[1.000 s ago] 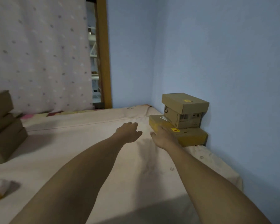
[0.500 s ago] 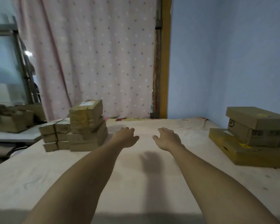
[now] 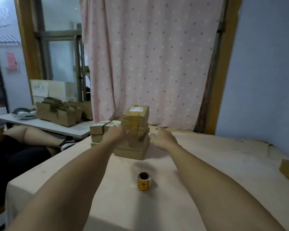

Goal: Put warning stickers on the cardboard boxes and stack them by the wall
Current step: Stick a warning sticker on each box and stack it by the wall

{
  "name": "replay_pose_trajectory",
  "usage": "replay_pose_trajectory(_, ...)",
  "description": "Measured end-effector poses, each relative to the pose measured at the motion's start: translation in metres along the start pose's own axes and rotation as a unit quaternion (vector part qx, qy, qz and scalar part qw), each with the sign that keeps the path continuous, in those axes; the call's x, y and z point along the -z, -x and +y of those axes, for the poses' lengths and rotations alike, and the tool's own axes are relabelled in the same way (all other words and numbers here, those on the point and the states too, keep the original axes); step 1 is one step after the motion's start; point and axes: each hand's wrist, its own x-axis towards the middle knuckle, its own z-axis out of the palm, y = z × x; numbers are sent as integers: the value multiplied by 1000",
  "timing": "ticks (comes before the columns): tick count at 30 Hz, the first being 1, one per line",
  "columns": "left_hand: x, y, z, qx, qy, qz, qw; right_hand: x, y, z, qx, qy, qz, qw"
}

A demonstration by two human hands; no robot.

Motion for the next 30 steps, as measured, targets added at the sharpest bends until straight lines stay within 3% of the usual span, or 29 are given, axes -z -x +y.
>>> replay_pose_trajectory(5, 1, -32, -22, 83, 171, 5, 982, -21, -40, -37, -54, -183, -23, 981)
replay_pose_trajectory(12, -7, -60, -3, 92, 411, 6, 907, -41, -73, -52, -94, -330, -19, 939)
replay_pose_trajectory(16, -14, -66, 14, 106, 448, 30, 887, -50, -76, -51, -89, -376, 8, 922)
replay_pose_trajectory(21, -20, -66, 28, 98, 428, 48, 897, -50, -72, -38, -102, -422, 58, 899)
replay_pose_trajectory(30, -26, -33, 67, 94, 503, 78, 856, -5, -40, 4, -128, -418, 204, 876)
